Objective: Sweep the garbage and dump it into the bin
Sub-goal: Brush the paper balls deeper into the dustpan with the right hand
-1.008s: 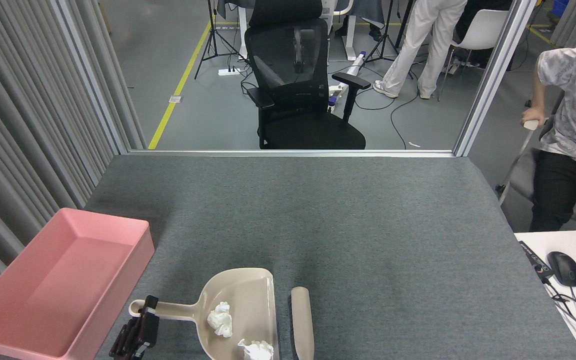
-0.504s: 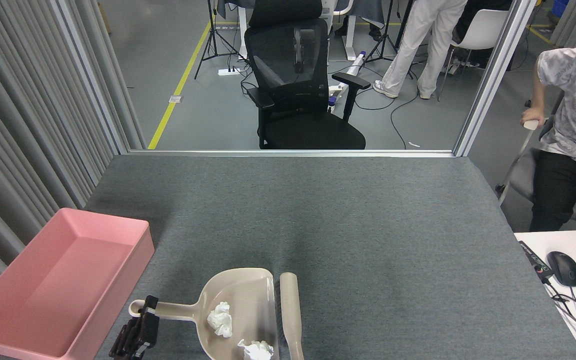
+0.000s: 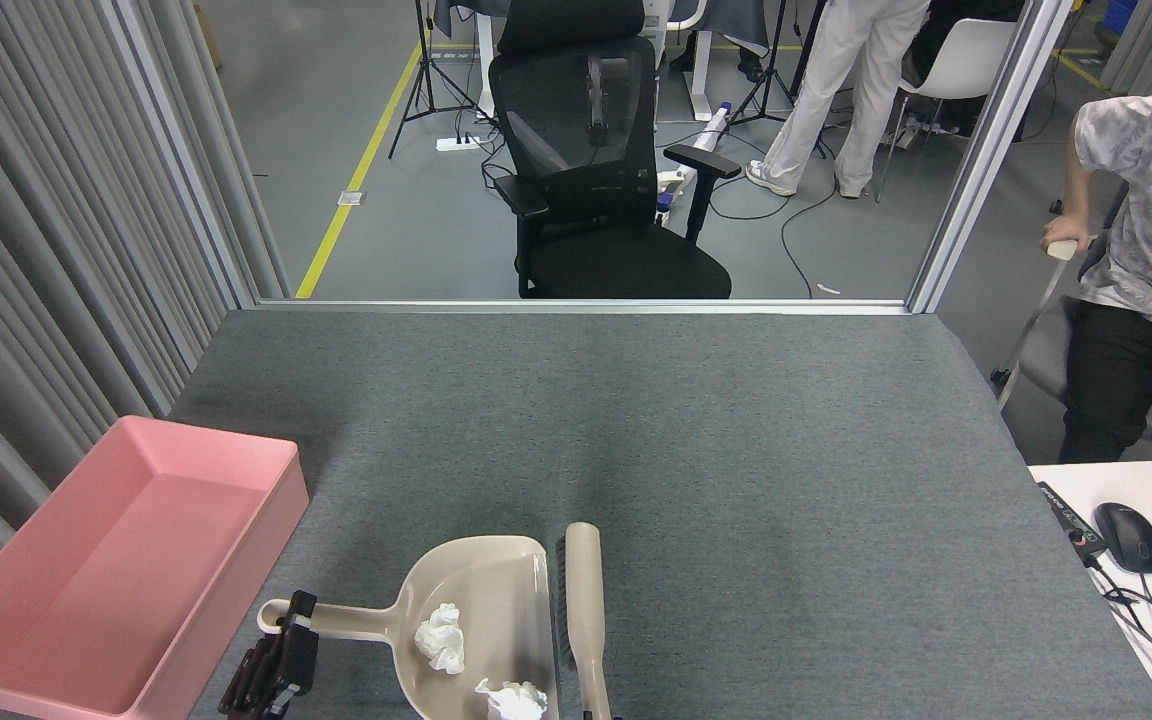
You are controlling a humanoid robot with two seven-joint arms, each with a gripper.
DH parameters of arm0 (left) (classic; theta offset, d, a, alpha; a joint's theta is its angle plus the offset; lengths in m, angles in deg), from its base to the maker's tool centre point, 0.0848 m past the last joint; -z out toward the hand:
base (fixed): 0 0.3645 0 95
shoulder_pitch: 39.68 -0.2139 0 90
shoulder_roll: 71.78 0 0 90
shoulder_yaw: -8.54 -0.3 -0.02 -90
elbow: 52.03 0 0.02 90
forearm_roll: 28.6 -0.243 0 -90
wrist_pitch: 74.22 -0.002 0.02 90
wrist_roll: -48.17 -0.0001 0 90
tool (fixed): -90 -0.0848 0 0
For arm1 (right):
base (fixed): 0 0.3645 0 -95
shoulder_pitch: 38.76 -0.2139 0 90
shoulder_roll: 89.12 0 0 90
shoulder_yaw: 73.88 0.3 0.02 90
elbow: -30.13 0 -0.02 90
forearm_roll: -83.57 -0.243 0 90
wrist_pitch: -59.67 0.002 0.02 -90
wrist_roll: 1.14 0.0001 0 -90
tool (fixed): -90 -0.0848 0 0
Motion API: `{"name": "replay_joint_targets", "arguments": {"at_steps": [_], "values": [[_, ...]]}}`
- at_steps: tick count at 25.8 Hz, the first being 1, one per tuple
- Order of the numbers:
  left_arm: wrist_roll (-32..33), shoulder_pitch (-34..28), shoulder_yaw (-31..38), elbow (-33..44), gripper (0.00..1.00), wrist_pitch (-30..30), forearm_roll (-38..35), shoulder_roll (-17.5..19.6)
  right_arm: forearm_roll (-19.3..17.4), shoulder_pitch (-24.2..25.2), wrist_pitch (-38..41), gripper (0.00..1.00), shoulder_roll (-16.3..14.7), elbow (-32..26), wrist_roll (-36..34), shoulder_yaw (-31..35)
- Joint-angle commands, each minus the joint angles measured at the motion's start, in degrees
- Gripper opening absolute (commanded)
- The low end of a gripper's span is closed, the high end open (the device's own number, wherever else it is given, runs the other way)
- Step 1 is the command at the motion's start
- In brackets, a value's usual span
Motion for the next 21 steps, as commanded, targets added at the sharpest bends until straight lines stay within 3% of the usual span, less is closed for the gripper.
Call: {"name": "replay_joint_targets", "arguments": {"at_steps": [1, 11, 14, 17, 21], "values": [[0.0, -0.09, -0.09, 0.38, 0.41, 0.05, 0.0, 0.06, 1.4, 0.48, -2.19, 0.0, -0.66, 0.05, -0.34, -12.44], [0.0, -0.26, -0.88, 0.73, 0.41, -0.03, -0.09, -0.03, 2.63, 2.24, -0.34, 0.0, -4.0, 0.05, -0.6, -12.27], [0.0, -0.26, -0.88, 0.73, 0.42, 0.05, -0.09, -0.03, 2.8, 2.15, -0.43, 0.0, -7.61, -0.57, -2.63, -11.21], [0.0, -0.26, -0.88, 0.64, 0.42, -0.04, -0.26, -0.03, 2.72, 2.15, 1.15, 0.0, -10.07, -0.65, -2.63, -4.01], [0.0, -0.26, -0.88, 0.55, 0.42, -0.04, -0.44, -0.03, 2.28, 2.68, 9.68, 0.0, -13.67, -0.65, -2.28, 8.39]]}}
